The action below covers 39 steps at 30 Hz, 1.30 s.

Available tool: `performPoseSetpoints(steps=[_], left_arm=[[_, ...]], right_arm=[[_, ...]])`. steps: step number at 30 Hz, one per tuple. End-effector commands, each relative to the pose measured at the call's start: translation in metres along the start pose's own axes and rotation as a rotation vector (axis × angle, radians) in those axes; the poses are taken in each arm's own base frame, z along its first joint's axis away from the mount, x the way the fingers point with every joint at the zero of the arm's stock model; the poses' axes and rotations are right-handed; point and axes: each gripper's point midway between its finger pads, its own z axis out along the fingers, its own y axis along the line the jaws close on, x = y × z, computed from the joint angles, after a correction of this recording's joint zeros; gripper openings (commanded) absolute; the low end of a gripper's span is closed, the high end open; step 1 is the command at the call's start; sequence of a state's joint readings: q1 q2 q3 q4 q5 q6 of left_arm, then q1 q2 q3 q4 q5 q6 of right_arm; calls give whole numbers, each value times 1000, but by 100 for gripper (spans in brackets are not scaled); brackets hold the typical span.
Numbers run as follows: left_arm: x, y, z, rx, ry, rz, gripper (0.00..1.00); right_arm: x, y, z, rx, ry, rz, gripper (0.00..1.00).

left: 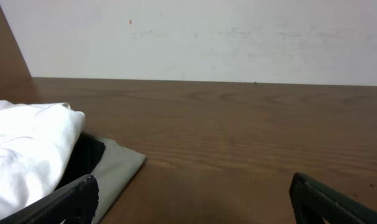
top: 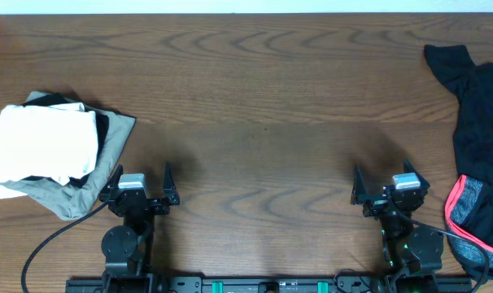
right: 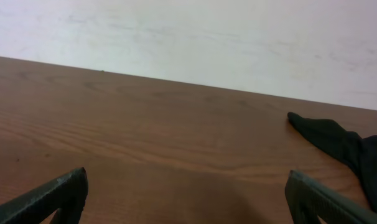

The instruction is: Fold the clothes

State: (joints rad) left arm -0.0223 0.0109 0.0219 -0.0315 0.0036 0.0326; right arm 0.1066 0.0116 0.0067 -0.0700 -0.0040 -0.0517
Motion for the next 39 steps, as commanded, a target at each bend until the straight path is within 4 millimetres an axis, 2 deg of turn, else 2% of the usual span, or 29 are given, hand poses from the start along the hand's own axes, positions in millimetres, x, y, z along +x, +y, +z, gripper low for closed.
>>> performPoseSetpoints(steps=[1, 17, 20, 23, 27, 32, 35, 39], left_arm=[[17, 4, 1, -19, 53, -2, 98], [17, 4, 1, -19, 50, -3, 98], [15, 4, 1, -20, 47, -92, 98], [12, -11, -3, 63, 70, -147, 98], [6, -26, -14, 135, 171, -200, 98], [-23, -32, -29, 154, 285, -204, 98], [-40, -32, -32, 143, 362, -206, 98], [-48, -32, -36, 120, 522, -211, 98]], right_arm=[[0, -1, 0, 5, 0, 13, 99], [-8, 3, 0, -19, -36, 17, 99], [-11, 4, -1, -29, -41, 70, 99], [-15, 4, -5, -29, -12, 112, 99], [-29, -11, -15, 51, 66, 111, 99], [-49, -31, -27, 163, 220, 96, 99], [-54, -36, -25, 193, 359, 82, 99], [-55, -33, -13, 173, 545, 88, 99]])
